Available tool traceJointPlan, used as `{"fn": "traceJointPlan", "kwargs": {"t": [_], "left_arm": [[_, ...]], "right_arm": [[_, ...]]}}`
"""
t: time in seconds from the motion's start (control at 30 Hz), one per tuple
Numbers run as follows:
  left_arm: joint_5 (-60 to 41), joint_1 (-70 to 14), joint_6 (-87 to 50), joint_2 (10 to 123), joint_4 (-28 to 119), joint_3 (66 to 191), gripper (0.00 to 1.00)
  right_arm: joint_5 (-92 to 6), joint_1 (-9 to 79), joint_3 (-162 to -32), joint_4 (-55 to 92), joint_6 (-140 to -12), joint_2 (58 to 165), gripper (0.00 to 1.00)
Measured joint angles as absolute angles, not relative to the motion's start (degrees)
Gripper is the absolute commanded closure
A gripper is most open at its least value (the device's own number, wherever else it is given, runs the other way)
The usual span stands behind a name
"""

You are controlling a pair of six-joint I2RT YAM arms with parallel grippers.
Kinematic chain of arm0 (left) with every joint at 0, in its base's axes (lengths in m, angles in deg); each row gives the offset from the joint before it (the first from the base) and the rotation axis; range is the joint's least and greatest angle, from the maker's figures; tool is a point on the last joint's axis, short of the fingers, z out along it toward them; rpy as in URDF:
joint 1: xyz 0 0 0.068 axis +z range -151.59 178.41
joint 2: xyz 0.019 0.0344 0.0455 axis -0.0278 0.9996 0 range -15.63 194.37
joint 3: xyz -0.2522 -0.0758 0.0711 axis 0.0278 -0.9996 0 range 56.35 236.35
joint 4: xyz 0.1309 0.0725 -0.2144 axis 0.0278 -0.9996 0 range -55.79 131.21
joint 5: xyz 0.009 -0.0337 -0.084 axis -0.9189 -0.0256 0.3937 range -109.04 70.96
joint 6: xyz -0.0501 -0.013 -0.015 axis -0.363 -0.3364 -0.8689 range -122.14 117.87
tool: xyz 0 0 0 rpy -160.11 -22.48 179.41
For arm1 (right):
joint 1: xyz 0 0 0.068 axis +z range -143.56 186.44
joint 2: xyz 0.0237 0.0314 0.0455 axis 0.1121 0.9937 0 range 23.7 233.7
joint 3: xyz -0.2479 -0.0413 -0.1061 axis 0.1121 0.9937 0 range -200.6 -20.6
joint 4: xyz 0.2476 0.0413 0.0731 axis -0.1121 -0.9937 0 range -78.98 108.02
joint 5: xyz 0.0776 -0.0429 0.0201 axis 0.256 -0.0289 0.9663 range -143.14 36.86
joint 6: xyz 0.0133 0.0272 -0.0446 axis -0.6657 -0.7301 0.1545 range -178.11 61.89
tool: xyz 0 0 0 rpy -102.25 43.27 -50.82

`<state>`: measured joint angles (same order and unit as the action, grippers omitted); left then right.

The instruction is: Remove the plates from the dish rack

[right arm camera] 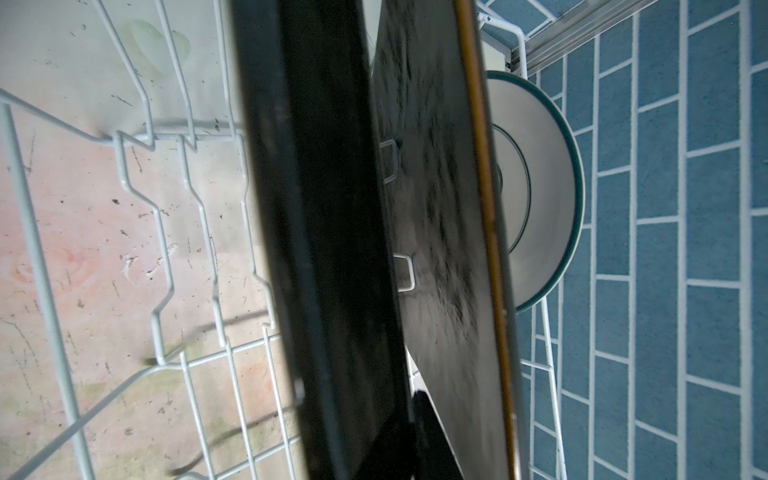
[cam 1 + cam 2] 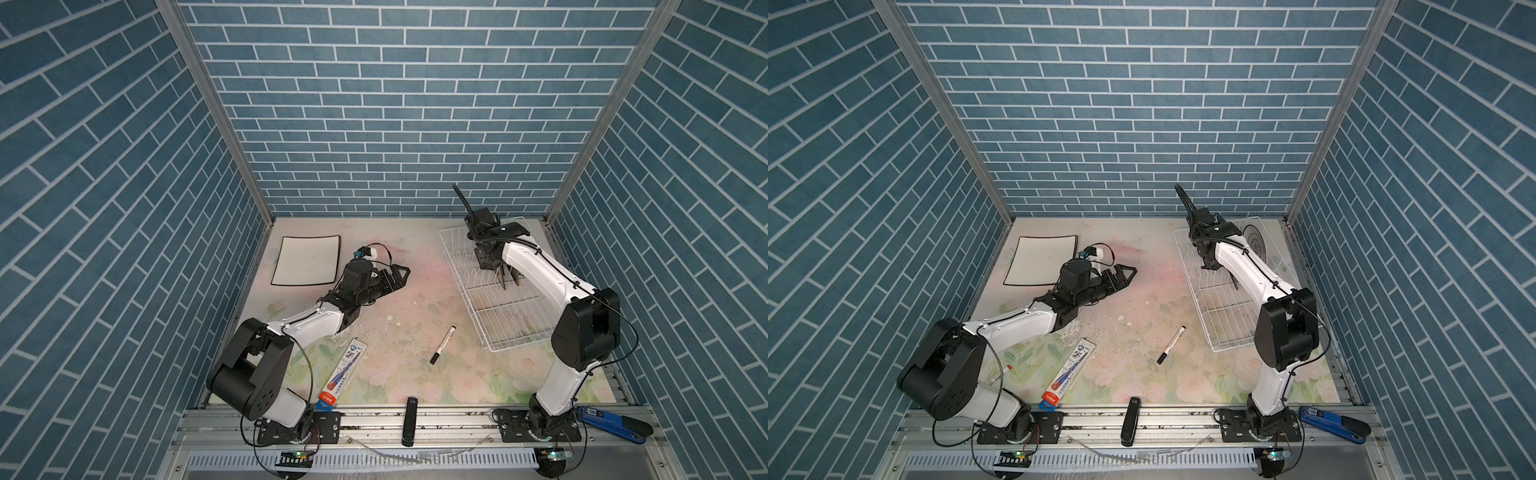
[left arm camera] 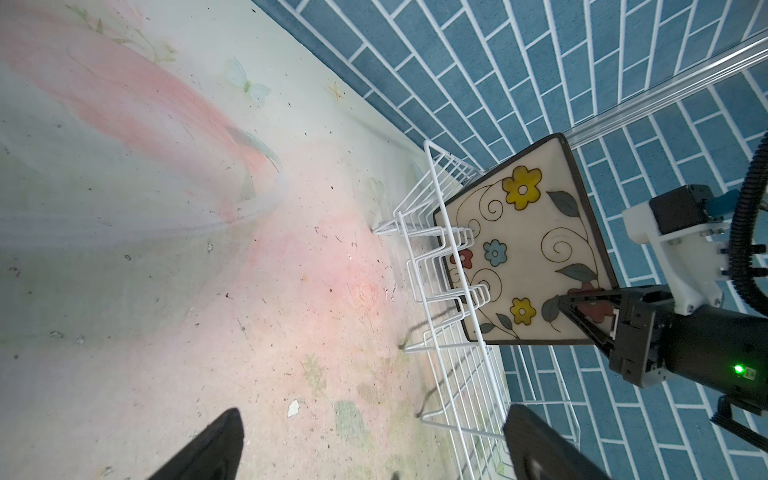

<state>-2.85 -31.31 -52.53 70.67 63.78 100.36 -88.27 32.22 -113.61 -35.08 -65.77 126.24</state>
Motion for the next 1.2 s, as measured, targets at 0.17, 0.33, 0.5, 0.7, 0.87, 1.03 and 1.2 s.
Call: {"fn": "traceJointPlan", "kwargs": {"t": [0.17, 0.33, 0.5, 0.7, 0.87, 1.03, 1.2], "left_arm": [[-2.85, -31.33, -52.53, 70.67, 63.76, 100.36, 0.0], [-2.85, -31.37, -52.53, 70.67, 63.78, 100.36, 0.0], [-2.85, -31.37, -52.5, 70.67, 63.76, 100.36, 0.0], [-2.85, -31.37, -52.5, 70.67, 63.76, 100.36, 0.0], [-2.85, -31.37, -52.53, 70.67, 63.76, 100.36, 0.0], [-2.85, -31.37, -52.5, 70.67, 63.71, 100.36, 0.0], [-2.85, -31.37, -52.5, 70.67, 63.49, 100.36, 0.0]], "right_arm": [[-88.34, 32.35, -113.33, -34.75, -65.75, 126.0, 1.0], [-88.47, 32.7, -113.31, -34.75, -65.75, 126.0, 1.0], [-88.82, 32.87, -112.85, -34.36, -65.77, 125.74, 1.0], [-88.91, 33.02, -110.62, -32.96, -65.75, 124.05, 1.0], [-88.93, 33.02, -110.29, -32.76, -65.75, 123.75, 1.0], [-88.93, 33.07, -109.79, -32.37, -65.75, 123.31, 1.0], [-89.06, 33.18, -108.41, -31.21, -65.77, 122.3, 1.0]]}}
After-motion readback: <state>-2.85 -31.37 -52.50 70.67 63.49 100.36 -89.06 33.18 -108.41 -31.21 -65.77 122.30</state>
